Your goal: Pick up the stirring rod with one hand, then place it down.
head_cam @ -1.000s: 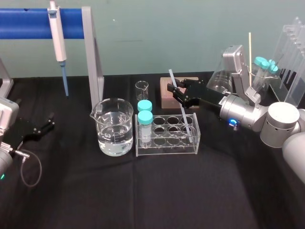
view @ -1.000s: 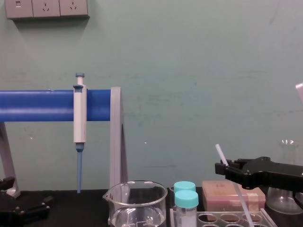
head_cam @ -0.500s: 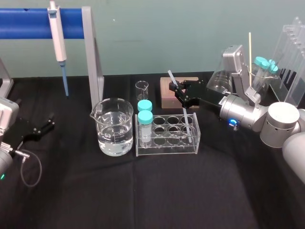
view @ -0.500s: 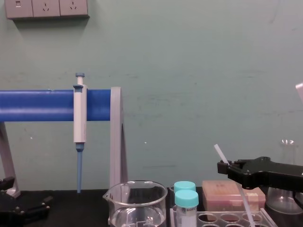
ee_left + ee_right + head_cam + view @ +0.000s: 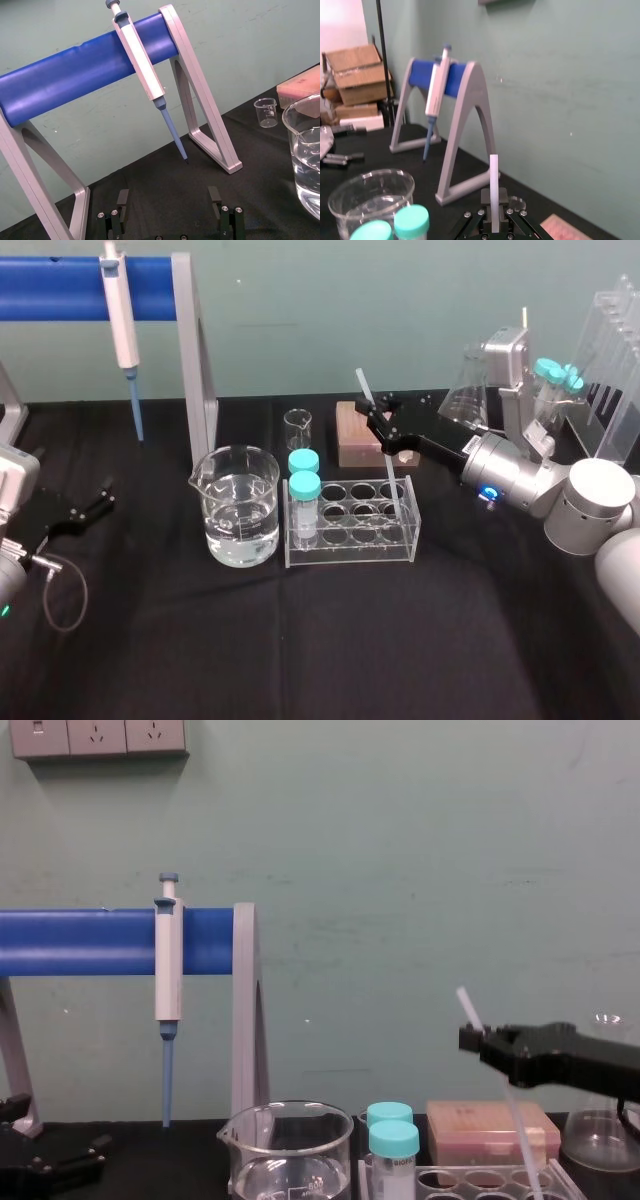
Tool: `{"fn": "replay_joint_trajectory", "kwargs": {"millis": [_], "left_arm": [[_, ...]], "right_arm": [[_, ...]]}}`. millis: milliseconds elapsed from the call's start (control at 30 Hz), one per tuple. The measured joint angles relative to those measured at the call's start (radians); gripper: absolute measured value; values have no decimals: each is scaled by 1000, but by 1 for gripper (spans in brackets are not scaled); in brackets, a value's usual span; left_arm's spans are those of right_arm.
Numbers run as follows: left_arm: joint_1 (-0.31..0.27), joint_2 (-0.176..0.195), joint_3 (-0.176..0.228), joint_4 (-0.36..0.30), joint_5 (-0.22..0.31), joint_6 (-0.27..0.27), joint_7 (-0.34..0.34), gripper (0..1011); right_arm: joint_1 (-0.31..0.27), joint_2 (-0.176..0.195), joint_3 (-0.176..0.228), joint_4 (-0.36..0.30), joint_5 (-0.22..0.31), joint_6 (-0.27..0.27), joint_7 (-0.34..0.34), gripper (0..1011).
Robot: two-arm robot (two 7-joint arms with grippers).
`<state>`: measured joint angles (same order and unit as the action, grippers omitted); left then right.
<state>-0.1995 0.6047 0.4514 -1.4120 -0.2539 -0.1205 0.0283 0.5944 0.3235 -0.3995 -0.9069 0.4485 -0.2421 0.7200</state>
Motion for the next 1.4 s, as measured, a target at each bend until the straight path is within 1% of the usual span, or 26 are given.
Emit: {"fn": "replay_joint_trajectory", "kwargs": {"millis": [33,133,300,433,533,600,700,733,767,867,900,967,1000,1067,1100,1167,1200,1300,1333,1400], "left_arm": [[0,0,0,0,0,0,0,1000],[0,0,0,0,0,0,0,1000],[0,0,0,0,0,0,0,1000],[0,0,0,0,0,0,0,1000],[0,0,0,0,0,0,0,1000],[0,0,0,0,0,0,0,1000],[0,0,0,0,0,0,0,1000],[0,0,0,0,0,0,0,1000],[0,0,0,0,0,0,0,1000],[0,0,0,0,0,0,0,1000],[0,0,0,0,0,0,0,1000],[0,0,0,0,0,0,0,1000],[0,0,0,0,0,0,0,1000],[0,0,0,0,0,0,0,1000],[0,0,0,0,0,0,0,1000],[0,0,0,0,0,0,0,1000],[0,0,0,0,0,0,0,1000],[0,0,0,0,0,0,0,1000],[0,0,0,0,0,0,0,1000],[0,0,0,0,0,0,0,1000]], "right_arm": [[-12,2,8,-25,9,0,-4,78],[-29,6,17,-60,20,2,-9,78],[-71,19,48,-168,61,14,-28,78],[-87,24,61,-215,79,18,-40,78],[-103,30,76,-263,96,20,-57,78],[-109,32,81,-283,100,20,-66,78],[-119,36,87,-311,98,6,-86,78],[-121,37,89,-317,93,-1,-92,78],[-126,37,91,-327,78,-23,-107,78],[-134,37,93,-336,47,-61,-129,78],[-139,36,95,-339,27,-82,-143,78],[-146,35,97,-341,1,-106,-159,78],[-152,34,100,-344,-22,-126,-172,78],[-159,33,103,-345,-44,-146,-183,78],[-165,32,106,-344,-62,-167,-191,78],[-171,29,109,-339,-79,-191,-195,78],[-174,25,113,-328,-90,-219,-197,78],[-178,15,120,-302,-95,-253,-196,78],[-179,7,125,-285,-93,-268,-195,78],[-180,-1,130,-268,-86,-278,-191,78]]}}
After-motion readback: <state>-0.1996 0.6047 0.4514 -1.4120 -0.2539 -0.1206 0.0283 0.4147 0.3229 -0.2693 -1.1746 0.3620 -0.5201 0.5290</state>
